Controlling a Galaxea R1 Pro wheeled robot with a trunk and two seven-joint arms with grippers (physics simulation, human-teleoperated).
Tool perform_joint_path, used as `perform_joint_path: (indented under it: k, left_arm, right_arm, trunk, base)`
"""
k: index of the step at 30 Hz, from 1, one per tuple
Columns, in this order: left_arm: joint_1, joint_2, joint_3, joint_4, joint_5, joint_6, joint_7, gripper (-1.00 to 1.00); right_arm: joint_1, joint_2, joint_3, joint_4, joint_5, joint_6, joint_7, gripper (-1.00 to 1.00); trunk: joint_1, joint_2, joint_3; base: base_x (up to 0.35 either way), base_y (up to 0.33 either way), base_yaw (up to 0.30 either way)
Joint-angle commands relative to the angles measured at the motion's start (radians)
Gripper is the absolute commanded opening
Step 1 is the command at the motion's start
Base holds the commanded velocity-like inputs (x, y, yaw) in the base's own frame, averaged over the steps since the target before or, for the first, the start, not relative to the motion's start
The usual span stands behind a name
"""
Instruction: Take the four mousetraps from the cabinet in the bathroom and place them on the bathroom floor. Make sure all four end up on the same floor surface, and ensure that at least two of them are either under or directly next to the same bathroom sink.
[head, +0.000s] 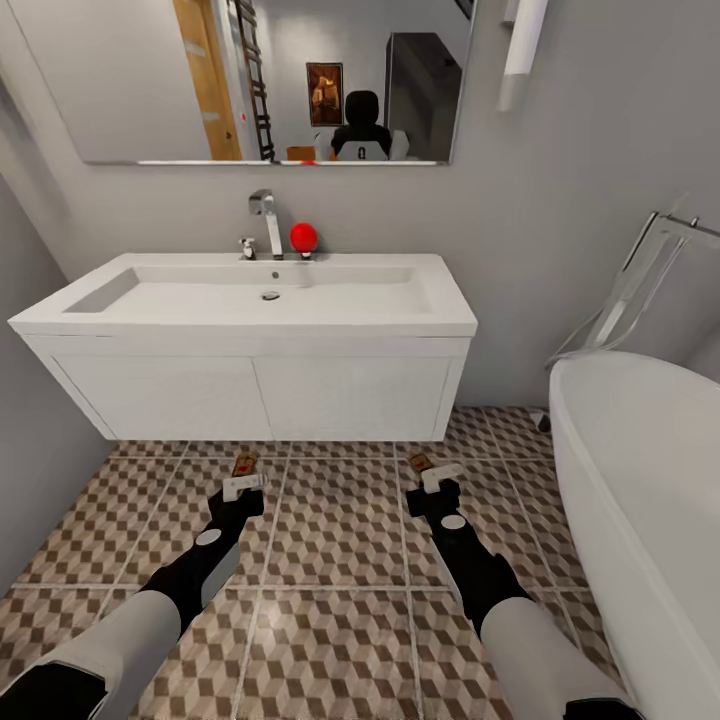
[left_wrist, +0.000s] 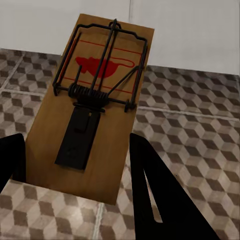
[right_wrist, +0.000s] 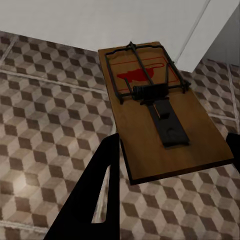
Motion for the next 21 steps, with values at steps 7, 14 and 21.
perform_joint_path:
  k: [7,14,21]
  left_arm:
    - [-0.001,0.0,-0.012,0.0,0.003,-0.003,0.012,-1.0]
    - [-0.001,-0.001,-0.012,0.0,0.003,-0.003,0.012,-1.0]
    - [-0.001,-0.001,-0.012,0.0,0.003,-0.004,0.012,-1.0]
  right_arm:
    - [0.0,0.001,0.001,-0.001,0.009,0.005,-0.002,-1.0]
    - [0.0,0.001,0.001,0.0,0.008,-0.014,-0.002,-1.0]
    - [0.0,0.001,0.001,0.0,0.009,-0.026,-0.002,-1.0]
  trunk:
    - [0.027,-0.05,-0.034]
    - [0.054,-0.099,-0.067]
    - [0.08,-0.148,-0.101]
  base:
    - [0.0,0.0,0.0]
    - [0.0,0.0,0.0]
    - [0.0,0.0,0.0]
